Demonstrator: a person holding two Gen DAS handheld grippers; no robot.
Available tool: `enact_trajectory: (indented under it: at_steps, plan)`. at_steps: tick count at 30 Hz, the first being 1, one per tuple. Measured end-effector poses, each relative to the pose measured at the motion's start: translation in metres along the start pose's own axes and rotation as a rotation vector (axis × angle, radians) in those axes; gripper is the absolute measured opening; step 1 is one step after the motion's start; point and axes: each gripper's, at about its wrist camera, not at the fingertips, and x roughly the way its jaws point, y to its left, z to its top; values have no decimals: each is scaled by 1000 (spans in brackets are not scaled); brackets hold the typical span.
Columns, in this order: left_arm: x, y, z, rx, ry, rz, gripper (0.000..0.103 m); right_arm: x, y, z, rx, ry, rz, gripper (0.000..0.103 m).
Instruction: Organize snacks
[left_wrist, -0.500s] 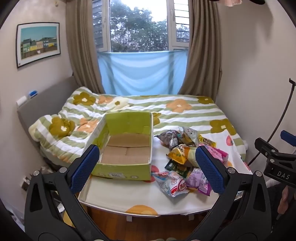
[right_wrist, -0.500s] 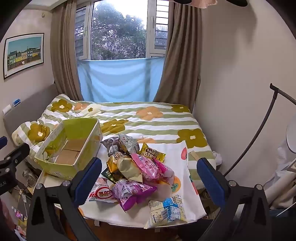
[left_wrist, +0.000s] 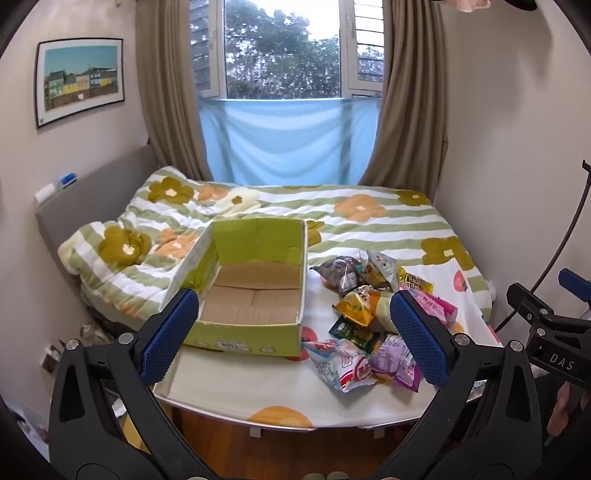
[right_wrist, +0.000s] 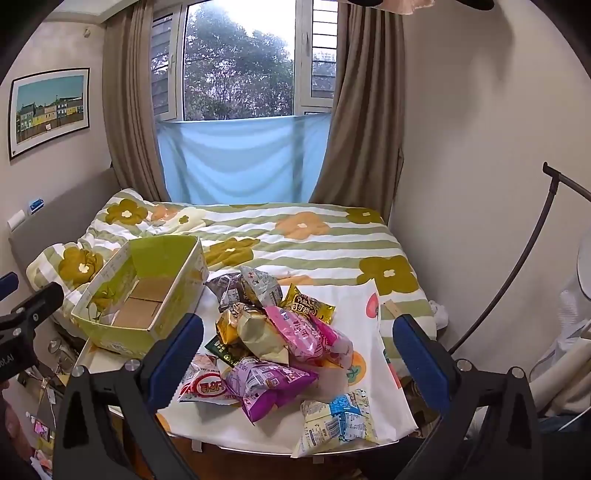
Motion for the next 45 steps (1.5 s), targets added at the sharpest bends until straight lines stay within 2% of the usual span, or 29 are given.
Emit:
enact_trajectory:
  at_steps: [45]
  plan:
    - [0, 12, -2, 9, 4, -76, 102, -16, 9, -7, 15, -14, -3, 103]
